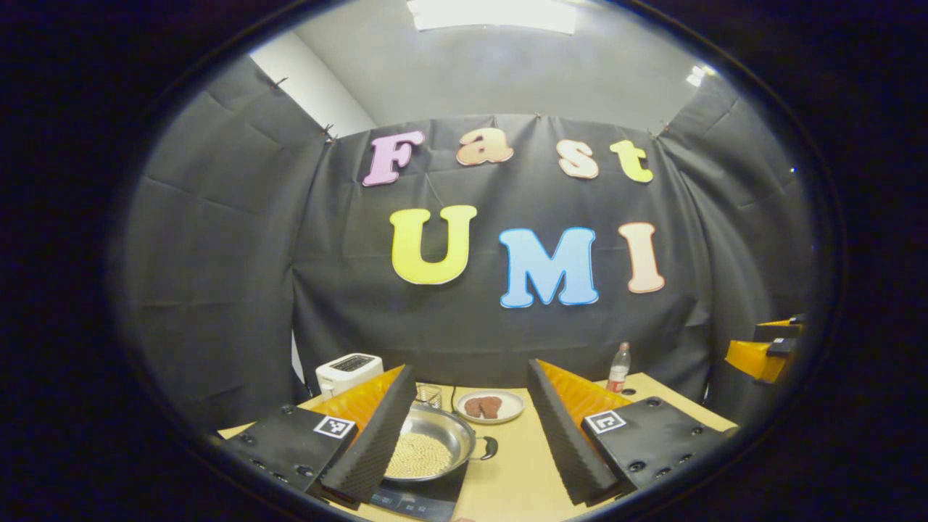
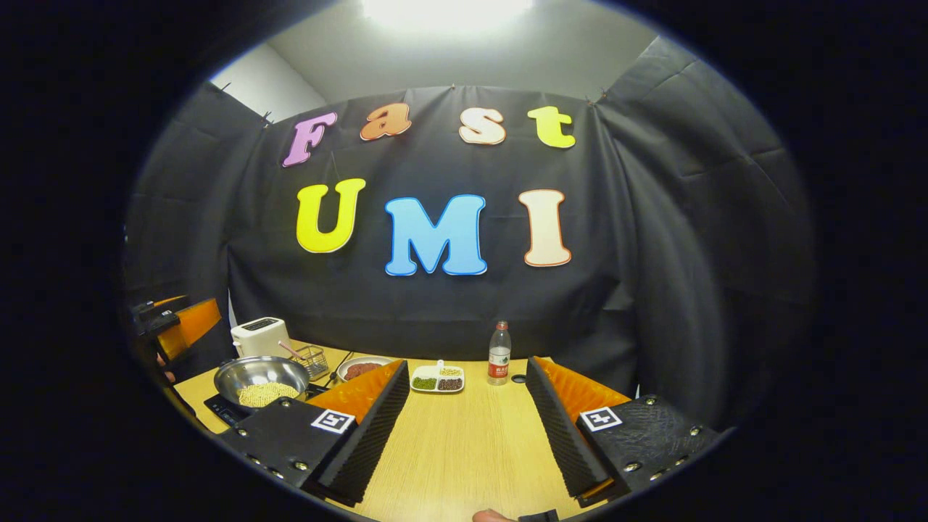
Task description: First push the handle of the pot to place it horizontally, then grasp the pot with both hands and set it on the induction cooktop.
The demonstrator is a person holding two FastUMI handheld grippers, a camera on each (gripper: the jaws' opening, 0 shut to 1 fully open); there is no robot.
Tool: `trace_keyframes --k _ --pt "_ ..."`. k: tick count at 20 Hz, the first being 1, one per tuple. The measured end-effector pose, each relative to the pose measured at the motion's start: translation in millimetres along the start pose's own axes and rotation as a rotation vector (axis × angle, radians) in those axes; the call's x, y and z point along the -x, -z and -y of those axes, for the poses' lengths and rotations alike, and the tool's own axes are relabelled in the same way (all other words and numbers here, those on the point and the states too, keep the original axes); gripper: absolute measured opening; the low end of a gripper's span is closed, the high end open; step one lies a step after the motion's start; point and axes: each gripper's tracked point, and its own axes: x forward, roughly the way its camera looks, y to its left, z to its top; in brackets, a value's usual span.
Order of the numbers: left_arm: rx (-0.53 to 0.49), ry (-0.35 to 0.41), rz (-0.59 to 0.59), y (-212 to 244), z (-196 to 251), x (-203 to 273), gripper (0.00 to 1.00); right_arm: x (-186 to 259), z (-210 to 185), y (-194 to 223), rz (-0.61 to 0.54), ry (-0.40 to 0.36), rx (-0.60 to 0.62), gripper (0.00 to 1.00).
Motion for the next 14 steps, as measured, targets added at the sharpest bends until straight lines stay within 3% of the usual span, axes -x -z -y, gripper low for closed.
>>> trace_keyframes --k 1,2,3,6,14 --pt "-0.002 0.003 0.003 -5 4 9 0.99 7 2 -6 0.01 -0.005 -0.006 0.97" --pt "-0.005 0.016 0.004 -8 9 16 0.94 13 2 -11 0.019 -0.007 -0.01 0.97" --pt "-0.012 0.022 0.004 -12 11 22 1.0 20 3 -14 0.025 -0.007 -0.014 0.97" --pt "-0.02 0.034 0.02 -24 10 36 1.0 39 -1 -26 0.054 -0.012 -0.013 0.97" --pt "-0.034 0.047 0.028 -36 -18 60 0.99 71 -14 -59 0.152 0.028 -0.002 0.97"
